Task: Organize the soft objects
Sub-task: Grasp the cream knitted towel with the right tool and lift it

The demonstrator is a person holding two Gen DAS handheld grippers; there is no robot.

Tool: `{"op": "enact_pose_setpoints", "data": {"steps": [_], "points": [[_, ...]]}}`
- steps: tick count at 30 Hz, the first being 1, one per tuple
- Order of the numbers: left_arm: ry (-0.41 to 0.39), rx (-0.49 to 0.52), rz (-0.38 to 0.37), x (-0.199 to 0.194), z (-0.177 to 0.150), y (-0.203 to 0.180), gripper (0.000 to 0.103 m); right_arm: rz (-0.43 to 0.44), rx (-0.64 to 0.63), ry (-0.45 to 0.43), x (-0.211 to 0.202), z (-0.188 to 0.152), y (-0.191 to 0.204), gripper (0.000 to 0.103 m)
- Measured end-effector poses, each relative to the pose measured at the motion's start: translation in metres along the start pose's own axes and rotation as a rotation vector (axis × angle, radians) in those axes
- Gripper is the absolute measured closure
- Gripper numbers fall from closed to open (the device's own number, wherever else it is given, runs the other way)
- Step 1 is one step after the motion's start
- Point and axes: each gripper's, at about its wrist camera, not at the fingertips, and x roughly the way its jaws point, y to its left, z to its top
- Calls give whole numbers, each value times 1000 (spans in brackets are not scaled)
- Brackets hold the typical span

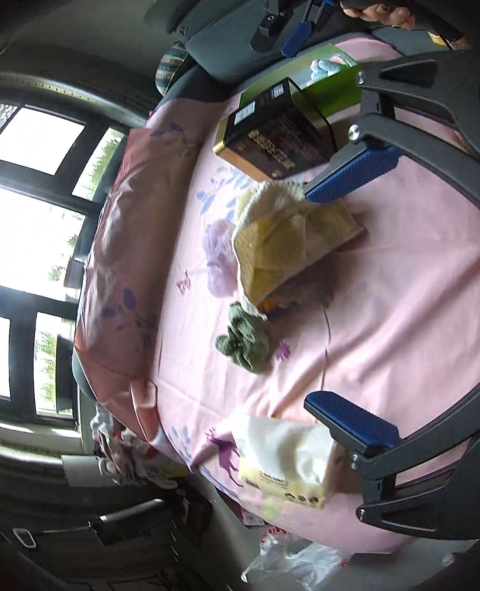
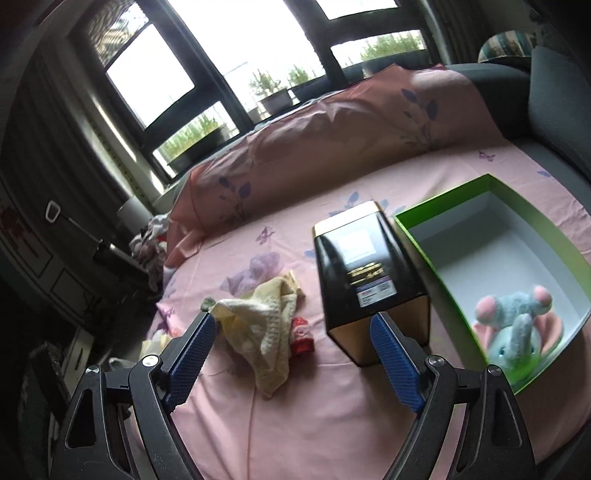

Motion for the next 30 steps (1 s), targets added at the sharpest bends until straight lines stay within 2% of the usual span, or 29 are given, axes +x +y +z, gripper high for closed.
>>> {"op": "enact_pose_setpoints", "data": {"steps": [3,5,10,16,18,19,20,21,22,25,30], "points": [[30,-27,16,3,-11,16,2,30,-71,69,32,-5,34,16],[42,-49,14,4,-17,25,2,15,-118,121,58,-6,54,16],[53,-80,9,-2,-26,37,2,-170,-203,206,127,-1,80,16],[52,-102,-7,-7,-29,46,2,-295,-234,316,195,-5,78,17],[55,-108,-9,-7,-30,49,2,-326,-244,344,208,-11,74,35],[58,-108,-14,-6,-31,49,2,-314,-238,339,208,-14,71,59],[62,-107,-19,-6,-32,50,2,-298,-223,326,205,-15,69,68],[65,-105,-20,-6,-34,50,2,-280,-203,299,199,-15,67,74],[67,-106,-18,-5,-34,50,2,-265,-192,272,194,-14,68,84],[68,-120,-20,-4,-33,54,2,-228,-196,216,165,-6,73,85],[52,-145,-31,-7,-31,57,2,-86,-228,101,86,9,86,85]]}}
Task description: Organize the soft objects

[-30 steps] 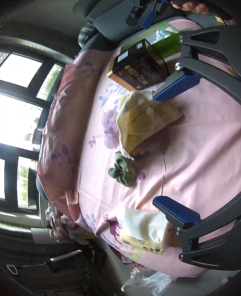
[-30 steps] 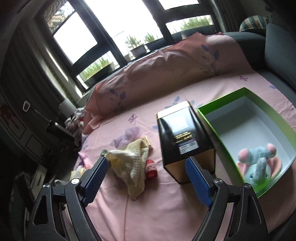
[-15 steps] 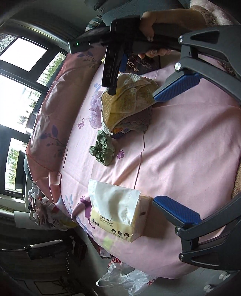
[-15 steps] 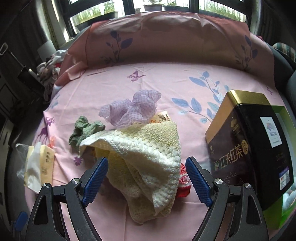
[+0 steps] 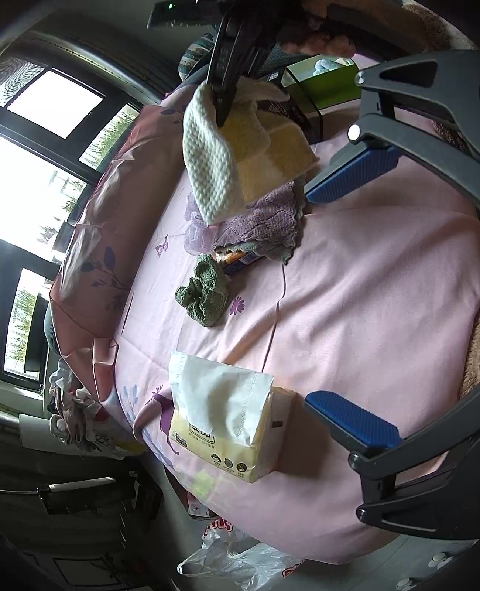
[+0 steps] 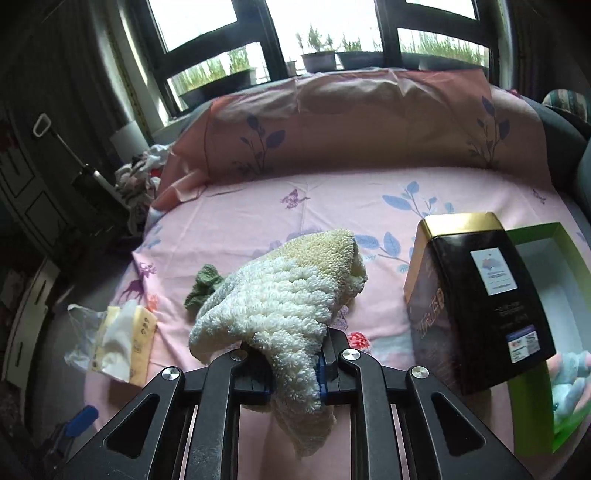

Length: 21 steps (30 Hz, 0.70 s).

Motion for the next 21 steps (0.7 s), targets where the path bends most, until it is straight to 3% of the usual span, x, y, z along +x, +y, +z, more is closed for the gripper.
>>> {"op": "enact_pose_setpoints", "data": {"steps": [3,7,9,12,18,21], "points": [[-3,-19,-2,-1,1,0,2,50,-44,-72,-46,-2,4,85],[-8,-25,-8,-3,0,-1,2,130,-111,-32,-61,-27,13,85],[-6,-18,-2,-3,-1,-3,2,155,-155,15,-50,-51,18,85],[20,0,2,2,-6,-6,2,206,-136,174,-15,-88,15,85],[102,46,1,23,-27,-18,2,105,-69,358,29,-135,-5,85],[155,50,-28,37,-37,-26,2,95,0,385,28,-141,-25,70]]}}
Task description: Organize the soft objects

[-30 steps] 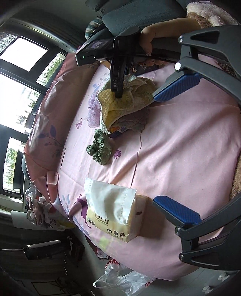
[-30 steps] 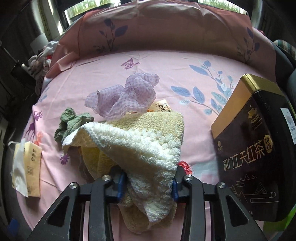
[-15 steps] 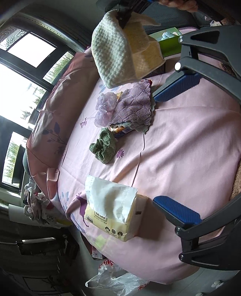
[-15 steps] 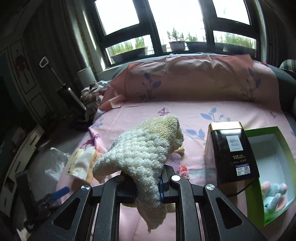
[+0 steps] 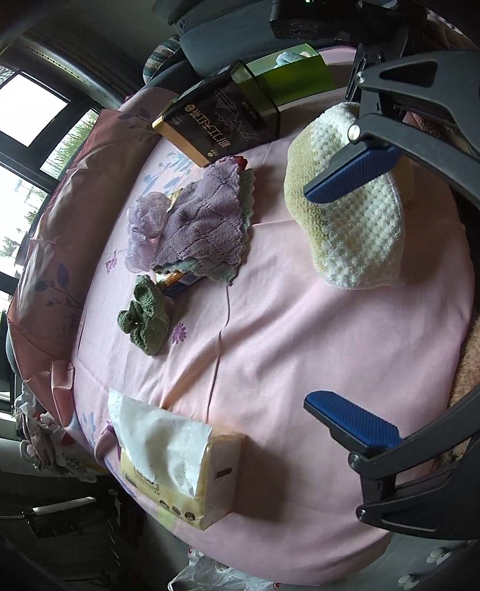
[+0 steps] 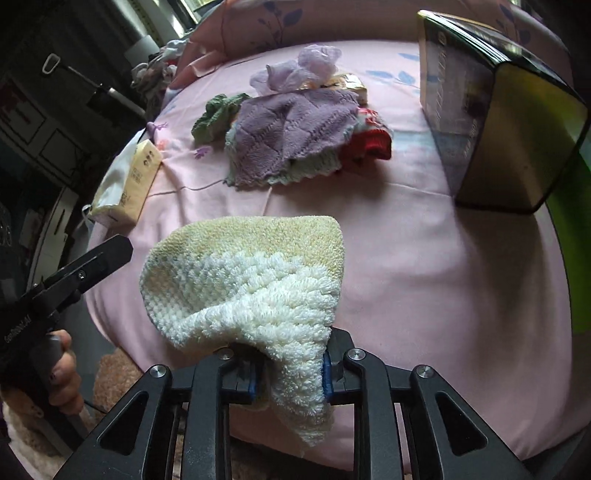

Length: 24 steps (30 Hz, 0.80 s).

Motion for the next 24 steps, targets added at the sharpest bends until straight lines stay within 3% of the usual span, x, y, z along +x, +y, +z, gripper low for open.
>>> {"op": "enact_pose_setpoints", "data": {"steps": [2,4,9,14,21,24], "points": [[30,18,-29,8,-4,-8,2,-12,36,-8,-9,-10,-9,41],[52,49,-54,15,-8,-17,2,-25,52,-44,-21,-17,-19,33],[101,96,-94,32,-16,-36,3,22,141,-94,-51,-24,-46,33],[135,121,-122,44,-25,-53,7,88,182,-176,-72,-11,-47,32],[135,135,-106,50,-30,-66,15,138,159,-104,-30,9,-20,32],[132,140,-93,52,-31,-69,18,97,165,-55,-6,13,-18,32]]}}
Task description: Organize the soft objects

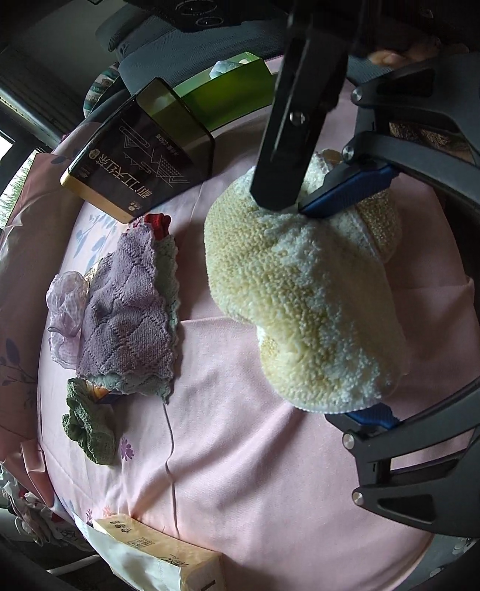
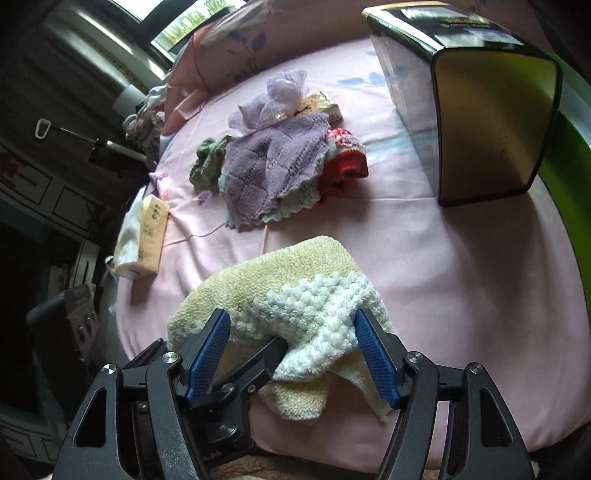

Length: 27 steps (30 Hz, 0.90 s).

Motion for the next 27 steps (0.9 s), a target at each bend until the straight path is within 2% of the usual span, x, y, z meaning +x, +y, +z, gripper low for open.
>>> {"op": "enact_pose_setpoints", "data": {"steps": [1,3,6,9,10,11,14,16,21,27], "points": [[-3,6,-3,0,0,-1,23,-23,-1,8,6,0,-1,32],[0,13,-34,2,0,-3,34,-9,20,29,15,-1,-7,32],[-9,8,-49,6,2,-7,42,22,47,34,22,0,-13,32],[-8,15,-88,9,3,-13,57,57,38,38,26,0,-14,32],[-5,16,-116,9,4,-15,67,73,45,37,25,-1,-15,34],[-3,17,-134,9,4,-18,69,90,55,35,25,-1,-16,39],[-22,50,-124,7,3,-24,73,117,59,24,22,-5,-17,47],[-28,62,-121,3,4,-28,74,142,64,8,17,-7,-17,49],[-88,131,-101,-21,9,-45,76,177,24,-72,-8,-8,-9,49],[-205,212,-146,-57,24,-70,76,158,-14,-217,-64,-2,2,49]]}}
